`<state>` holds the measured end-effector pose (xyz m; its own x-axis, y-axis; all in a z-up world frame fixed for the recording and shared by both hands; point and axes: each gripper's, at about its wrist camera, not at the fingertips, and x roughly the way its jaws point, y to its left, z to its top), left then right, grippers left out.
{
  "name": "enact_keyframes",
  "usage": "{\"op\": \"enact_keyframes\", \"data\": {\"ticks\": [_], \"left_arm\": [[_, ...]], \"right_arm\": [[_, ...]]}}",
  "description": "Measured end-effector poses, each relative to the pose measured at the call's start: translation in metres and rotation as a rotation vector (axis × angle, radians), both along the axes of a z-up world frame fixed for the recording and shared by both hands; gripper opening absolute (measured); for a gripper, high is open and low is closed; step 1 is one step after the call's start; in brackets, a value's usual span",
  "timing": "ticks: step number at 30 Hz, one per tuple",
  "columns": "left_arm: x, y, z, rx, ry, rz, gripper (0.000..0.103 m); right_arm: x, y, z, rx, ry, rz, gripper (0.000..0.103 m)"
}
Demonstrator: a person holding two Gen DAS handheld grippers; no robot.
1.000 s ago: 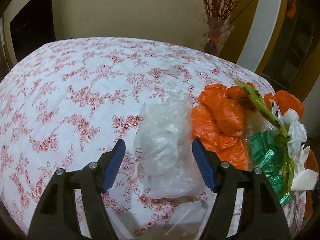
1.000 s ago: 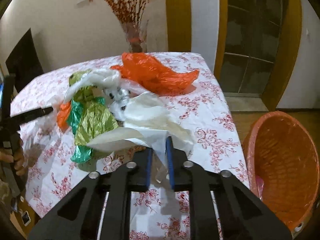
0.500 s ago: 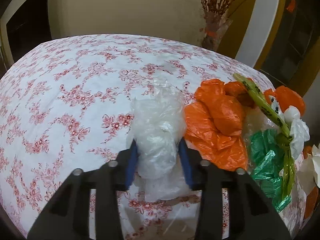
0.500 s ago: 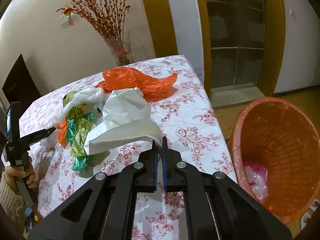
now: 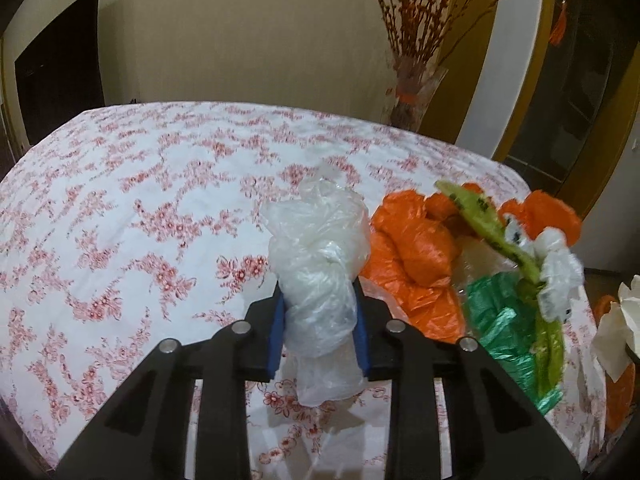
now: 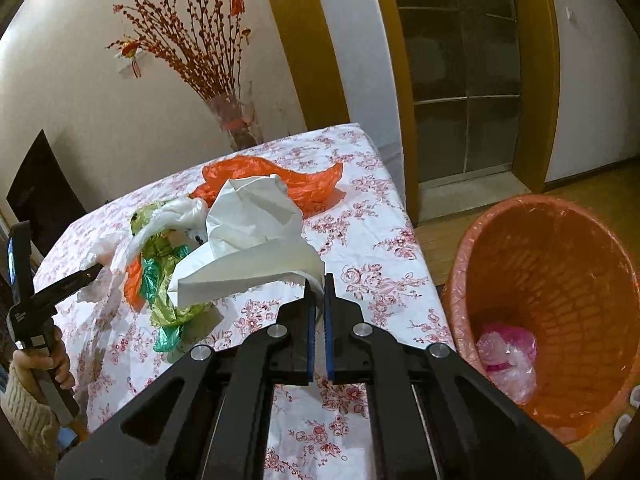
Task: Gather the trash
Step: 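Carry the white paper and clear bag over the orange basket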
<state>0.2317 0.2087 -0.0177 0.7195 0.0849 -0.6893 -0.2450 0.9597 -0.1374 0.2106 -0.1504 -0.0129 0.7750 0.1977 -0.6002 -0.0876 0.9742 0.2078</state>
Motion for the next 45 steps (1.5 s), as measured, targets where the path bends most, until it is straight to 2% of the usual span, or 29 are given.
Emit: {"op": "enact_keyframes", "data": {"ticks": [8, 14, 19, 26, 35, 45], "left_arm": [[-0.014, -0.029, 0.04, -0.002, -0.083, -0.062, 0.029], [-0.022, -0.076, 0.07, -0.009, -0.15, -0.175, 0.029], [-0.024, -0.12, 0.082, -0.018, -0.174, -0.274, 0.029], [-0.019, -0.174, 0.083, -0.039, -0.173, -0.385, 0.029], [-0.015, -0.24, 0.068, -0.066, -0.144, -0.5, 0.029], [-0.011, -0.301, 0.056, -0.107, -0.107, -0.609, 0.029]], "right_arm": [[-0.005, -0.013, 0.011, 0.016, -0.031, -0.033, 0.004], [-0.01, -0.031, 0.017, 0.031, -0.049, -0.077, 0.004], [-0.016, -0.054, 0.023, 0.048, -0.067, -0.135, 0.004], [-0.026, -0.089, 0.03, 0.07, -0.095, -0.233, 0.004], [-0.04, -0.14, 0.035, 0.069, -0.123, -0.366, 0.004], [-0.049, -0.173, 0.032, 0.061, -0.125, -0.45, 0.004]]}}
